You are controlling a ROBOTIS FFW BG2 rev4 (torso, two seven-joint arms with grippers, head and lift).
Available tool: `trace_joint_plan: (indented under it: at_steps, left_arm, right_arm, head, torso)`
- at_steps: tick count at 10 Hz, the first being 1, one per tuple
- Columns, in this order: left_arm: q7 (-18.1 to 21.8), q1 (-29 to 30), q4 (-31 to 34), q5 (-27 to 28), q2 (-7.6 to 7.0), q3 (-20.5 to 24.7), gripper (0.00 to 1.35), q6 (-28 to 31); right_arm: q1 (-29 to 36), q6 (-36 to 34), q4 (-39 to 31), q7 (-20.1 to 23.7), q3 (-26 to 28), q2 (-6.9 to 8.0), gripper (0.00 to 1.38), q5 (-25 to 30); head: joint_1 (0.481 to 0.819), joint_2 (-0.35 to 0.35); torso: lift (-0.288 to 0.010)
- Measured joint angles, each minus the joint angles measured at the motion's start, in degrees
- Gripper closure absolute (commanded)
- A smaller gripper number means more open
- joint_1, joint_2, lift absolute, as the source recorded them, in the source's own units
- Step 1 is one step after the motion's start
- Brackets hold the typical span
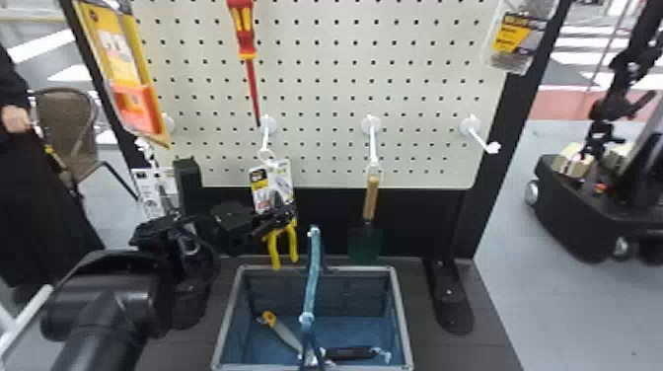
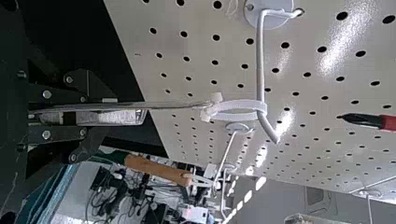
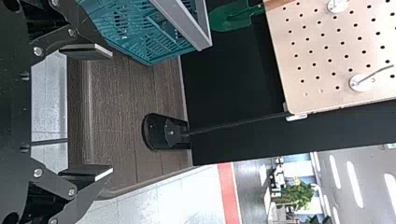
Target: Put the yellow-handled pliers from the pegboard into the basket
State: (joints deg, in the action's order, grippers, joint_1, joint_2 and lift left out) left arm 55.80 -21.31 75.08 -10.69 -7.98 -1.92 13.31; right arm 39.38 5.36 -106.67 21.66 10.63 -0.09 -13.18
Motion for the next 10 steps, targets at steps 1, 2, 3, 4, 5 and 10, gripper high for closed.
trace_joint_plan:
  at_steps: [1,2,3,4,5,10]
  left_arm:
    - [-0.2,0.9,2.2,0.3,-0.01,0.4,1.21,0.7]
    - [-0.4,2.0,4.9,0.5,-0.02,0.8,1.21,1.7]
    - [-0.7,3.2,7.6,0.9,-0.01,1.1,1.21,2.8]
    - [-0.9,4.4,9.6,1.0,0.13,1.5,1.21,3.6]
    - [-1.0,5.5,10.7,1.0,0.43,1.9,1.21,4.0]
    - [-1.1,12.4,13.6,-0.8,1.68,2.8,1.21,4.8]
  right_arm:
    - [0.0,0.0,0.0,0.0,0.0,0.0,0.4,0.0]
    - [0.0,0.0,0.0,0.0,0.0,0.0,0.4,0.0]
    - [0.0,0.0,0.0,0.0,0.0,0.0,0.4,0.0]
    - [0.0,0.0,0.1,0.0,0.0,0.0,0.4,0.0]
    - [-0.1,0.0,0.1,0.0,0.0,0.0,0.4,0.0]
    - [0.1,0.0,0.1,0.0,0.0,0.0,0.4,-0.3]
  head:
    - [0.549,0.0]
    - [0.549,0.0]
    - [0.549,0.0]
    - [0.549,0.0]
    - [0.549,0.0]
    - [0.549,0.0]
  torso:
    - [-0.1]
    - [-0.1]
    - [-0.1]
    - [-0.1]
    - [-0.1]
    - [-0.1]
